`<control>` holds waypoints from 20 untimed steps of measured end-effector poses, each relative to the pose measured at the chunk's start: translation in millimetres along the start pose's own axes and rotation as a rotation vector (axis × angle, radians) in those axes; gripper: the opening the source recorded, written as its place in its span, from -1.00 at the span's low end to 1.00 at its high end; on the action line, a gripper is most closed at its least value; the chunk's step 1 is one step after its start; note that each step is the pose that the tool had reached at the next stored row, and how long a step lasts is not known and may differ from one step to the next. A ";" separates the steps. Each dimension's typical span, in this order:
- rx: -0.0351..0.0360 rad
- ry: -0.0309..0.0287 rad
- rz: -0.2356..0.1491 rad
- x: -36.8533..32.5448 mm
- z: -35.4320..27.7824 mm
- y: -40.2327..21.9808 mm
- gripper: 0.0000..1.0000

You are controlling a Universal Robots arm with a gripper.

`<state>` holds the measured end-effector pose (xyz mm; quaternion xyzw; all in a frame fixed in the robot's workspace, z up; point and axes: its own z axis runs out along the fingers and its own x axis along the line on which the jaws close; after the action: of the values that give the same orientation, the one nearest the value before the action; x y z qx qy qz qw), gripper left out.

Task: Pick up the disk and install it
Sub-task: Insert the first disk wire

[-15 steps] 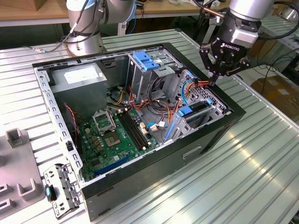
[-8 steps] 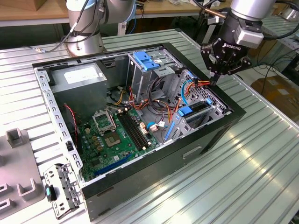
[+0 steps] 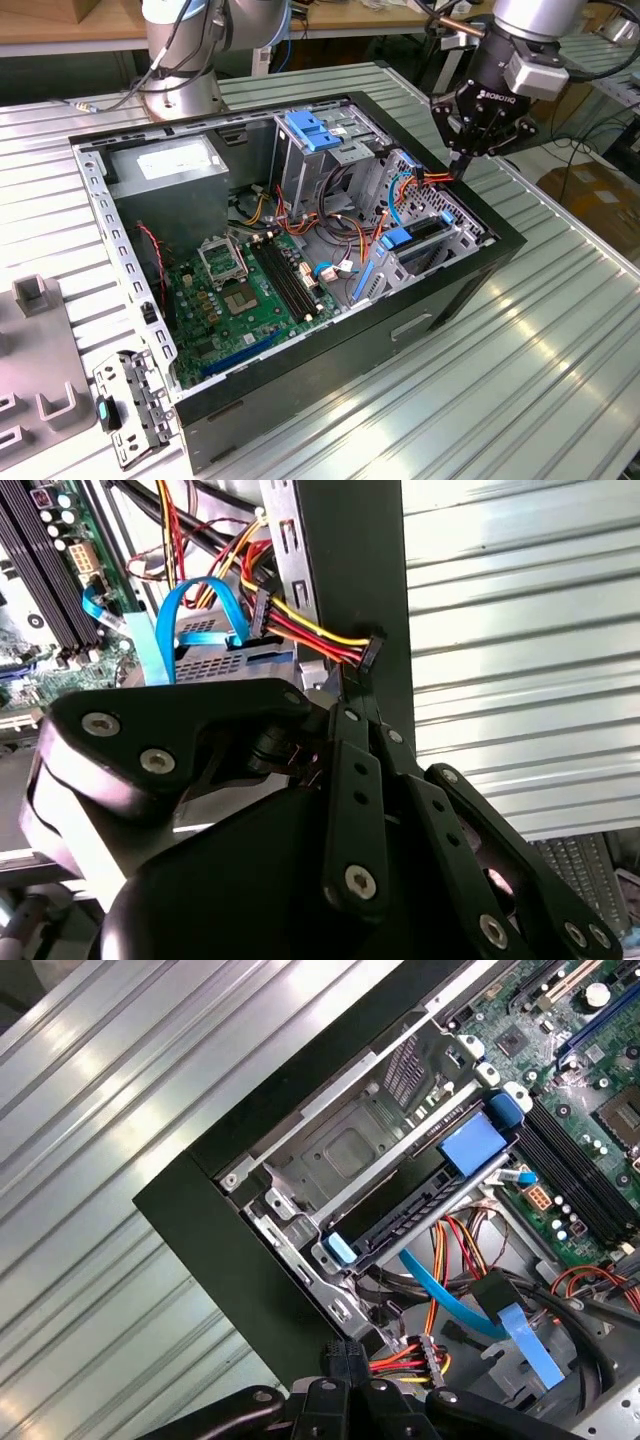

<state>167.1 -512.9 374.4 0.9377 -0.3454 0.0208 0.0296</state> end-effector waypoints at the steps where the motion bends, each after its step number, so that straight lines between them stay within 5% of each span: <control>1: 0.0003 0.0003 -0.006 0.0 0.0 -1.6 -0.79; 9: 0.0004 0.0044 -0.052 4.7 0.2 -10.0 -0.62; 11: 0.0012 0.0049 -0.063 4.7 0.6 -10.0 -0.37; 14: 0.0074 0.0041 -0.094 5.8 2.0 -8.5 -0.37; 20: 0.0232 -0.0067 -0.110 6.3 8.6 -7.2 -0.37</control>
<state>176.8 -512.2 365.9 0.9556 -0.2934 0.0200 0.0187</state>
